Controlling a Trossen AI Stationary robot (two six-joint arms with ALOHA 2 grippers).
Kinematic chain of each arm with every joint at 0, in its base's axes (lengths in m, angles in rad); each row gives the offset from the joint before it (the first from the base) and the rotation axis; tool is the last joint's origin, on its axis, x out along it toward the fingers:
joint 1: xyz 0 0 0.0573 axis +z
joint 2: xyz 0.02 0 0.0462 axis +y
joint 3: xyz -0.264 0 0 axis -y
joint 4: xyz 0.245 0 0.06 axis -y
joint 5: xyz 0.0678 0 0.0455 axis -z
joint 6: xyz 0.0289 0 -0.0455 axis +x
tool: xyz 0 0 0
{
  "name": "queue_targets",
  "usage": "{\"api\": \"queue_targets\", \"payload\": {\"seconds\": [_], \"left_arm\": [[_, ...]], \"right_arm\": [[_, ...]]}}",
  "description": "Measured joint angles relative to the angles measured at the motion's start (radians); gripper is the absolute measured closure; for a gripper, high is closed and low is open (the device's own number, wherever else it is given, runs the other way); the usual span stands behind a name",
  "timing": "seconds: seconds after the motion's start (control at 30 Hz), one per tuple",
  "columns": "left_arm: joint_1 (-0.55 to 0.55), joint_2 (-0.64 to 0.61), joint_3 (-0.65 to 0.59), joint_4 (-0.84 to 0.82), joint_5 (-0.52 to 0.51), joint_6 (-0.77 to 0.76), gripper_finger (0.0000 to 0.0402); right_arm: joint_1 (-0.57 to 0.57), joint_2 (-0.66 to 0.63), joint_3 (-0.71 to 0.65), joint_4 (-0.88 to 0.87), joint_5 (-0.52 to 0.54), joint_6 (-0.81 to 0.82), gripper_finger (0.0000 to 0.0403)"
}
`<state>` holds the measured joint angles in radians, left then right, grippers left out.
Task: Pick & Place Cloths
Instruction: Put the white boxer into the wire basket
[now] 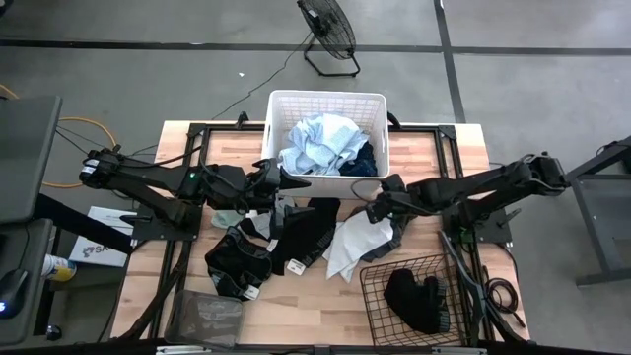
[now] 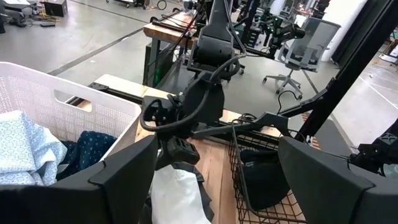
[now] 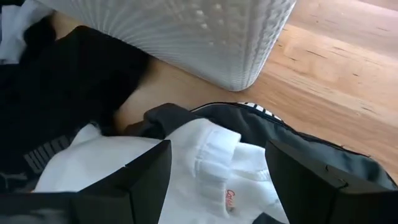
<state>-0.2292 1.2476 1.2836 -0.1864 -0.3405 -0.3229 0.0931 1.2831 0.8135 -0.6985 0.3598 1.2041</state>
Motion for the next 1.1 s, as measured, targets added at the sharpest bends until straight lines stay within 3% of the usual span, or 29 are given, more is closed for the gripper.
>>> {"api": "queue_targets", "payload": {"seconds": [0.3, 0.67, 0.83, 1.1], "left_arm": [[0.000, 0.000, 0.000, -0.005, 0.000, 0.000, 0.0073], [0.000, 0.000, 0.000, -0.007, 0.000, 0.000, 0.0073], [0.000, 0.000, 0.000, -0.013, 0.000, 0.000, 0.0073], [0.000, 0.000, 0.000, -0.026, 0.000, 0.000, 0.0073]], "right_arm": [[-0.001, 0.050, 0.000, 0.009, -0.086, 0.006, 0.0152], [0.012, 0.168, 0.000, 0.179, -0.183, -0.017, 0.0164], [0.012, 0.155, 0.000, 0.181, -0.189, -0.026, 0.0226], [0.012, 0.144, 0.000, 0.216, -0.258, -0.088, 0.0384]]}}
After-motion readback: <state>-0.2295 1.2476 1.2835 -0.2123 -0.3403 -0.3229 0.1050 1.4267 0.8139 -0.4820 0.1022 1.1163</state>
